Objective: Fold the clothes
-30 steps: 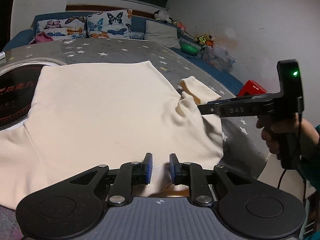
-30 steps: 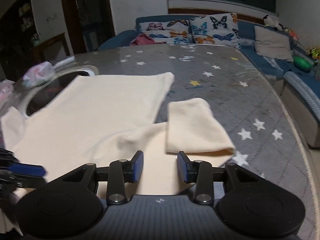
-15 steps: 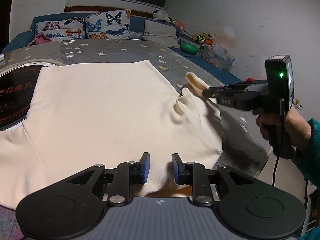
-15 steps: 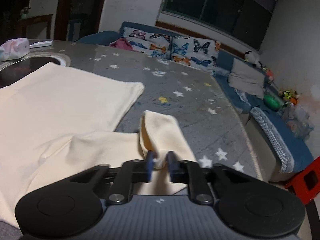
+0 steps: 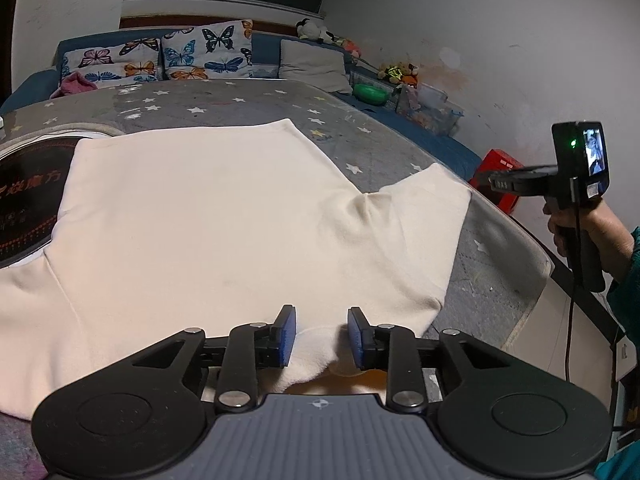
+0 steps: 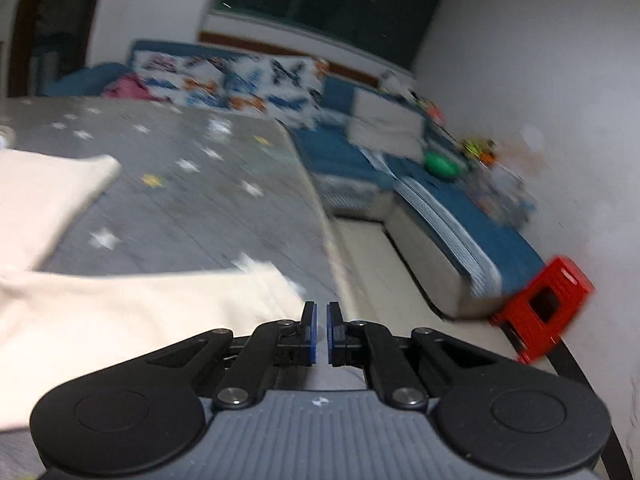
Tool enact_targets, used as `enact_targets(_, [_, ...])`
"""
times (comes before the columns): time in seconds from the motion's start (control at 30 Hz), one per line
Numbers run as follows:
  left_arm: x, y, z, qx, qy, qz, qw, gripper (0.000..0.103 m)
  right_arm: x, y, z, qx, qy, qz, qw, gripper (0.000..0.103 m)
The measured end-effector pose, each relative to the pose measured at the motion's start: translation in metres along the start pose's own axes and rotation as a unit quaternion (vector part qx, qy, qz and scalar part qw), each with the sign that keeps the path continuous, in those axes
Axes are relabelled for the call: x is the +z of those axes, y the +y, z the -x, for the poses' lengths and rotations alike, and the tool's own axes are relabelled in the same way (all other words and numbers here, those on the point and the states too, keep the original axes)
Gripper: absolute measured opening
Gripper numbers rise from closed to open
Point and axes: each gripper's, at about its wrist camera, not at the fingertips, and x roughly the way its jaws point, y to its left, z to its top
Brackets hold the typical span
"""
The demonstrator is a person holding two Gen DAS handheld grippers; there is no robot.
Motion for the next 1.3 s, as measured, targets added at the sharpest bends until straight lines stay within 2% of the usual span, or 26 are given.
enact_targets(0.07, [0.0, 0.001, 0.0, 0.0, 0.001, -0.002, 1.0, 0.031, -0.002, -0.005, -0.001, -0.001, 0.007, -0.013, 1.0, 0.006])
enact_targets(0.17, [0.0, -0.001, 0.0, 0.0, 0.002, -0.007, 1.0, 0.032, -0.001, -0.009, 0.006, 0.026, -0.003, -0.036, 0.999, 0.01])
enact_targets(0.2, [0.0, -0.001, 0.0, 0.0, 0.002, -0.008, 1.0, 0.033, 0.0, -0.007, 0.008, 0.043, -0.005, -0.04, 0.998, 0.012])
enact_targets(0.27, [-0.001, -0.002, 0.0, 0.0, 0.002, -0.01, 1.0, 0.034, 0.002, -0.001, 0.011, 0.086, -0.009, -0.045, 0.995, 0.026])
enact_targets(0.33, [-0.001, -0.003, 0.0, 0.001, 0.002, -0.01, 0.9999, 0.034, 0.004, 0.007, 0.011, 0.124, -0.011, -0.05, 0.991, 0.034])
enact_targets(0.47, [-0.002, -0.003, 0.001, 0.001, 0.003, -0.01, 0.9999, 0.034, 0.007, 0.024, -0.004, 0.166, -0.007, -0.06, 0.984, 0.035])
enact_targets(0.6, [-0.002, -0.003, 0.001, 0.0, 0.003, -0.01, 0.9999, 0.034, 0.006, 0.025, -0.015, 0.162, -0.005, -0.06, 0.985, 0.04])
enact_targets(0.87, [-0.004, -0.006, -0.001, -0.007, -0.002, -0.015, 0.9999, 0.045, -0.007, -0.002, -0.016, 0.093, 0.009, -0.082, 0.992, 0.042])
enact_targets(1.0, [-0.005, -0.007, 0.001, -0.01, -0.003, -0.017, 0.9998, 0.047, -0.005, -0.005, -0.017, 0.079, 0.015, -0.077, 0.994, 0.042])
enact_targets(1.13, [-0.006, -0.004, 0.006, -0.017, -0.004, -0.014, 0.9998, 0.047, -0.001, 0.005, 0.001, 0.113, 0.002, -0.067, 0.991, 0.044])
enact_targets(1.23, [-0.008, -0.005, 0.008, -0.019, -0.004, -0.018, 0.9997, 0.047, 0.002, 0.021, 0.019, 0.15, -0.014, -0.039, 0.988, 0.052])
enact_targets(1.3, [-0.009, -0.007, 0.009, -0.021, -0.004, -0.019, 0.9996, 0.047, 0.004, 0.035, 0.029, 0.18, -0.02, -0.02, 0.983, 0.053])
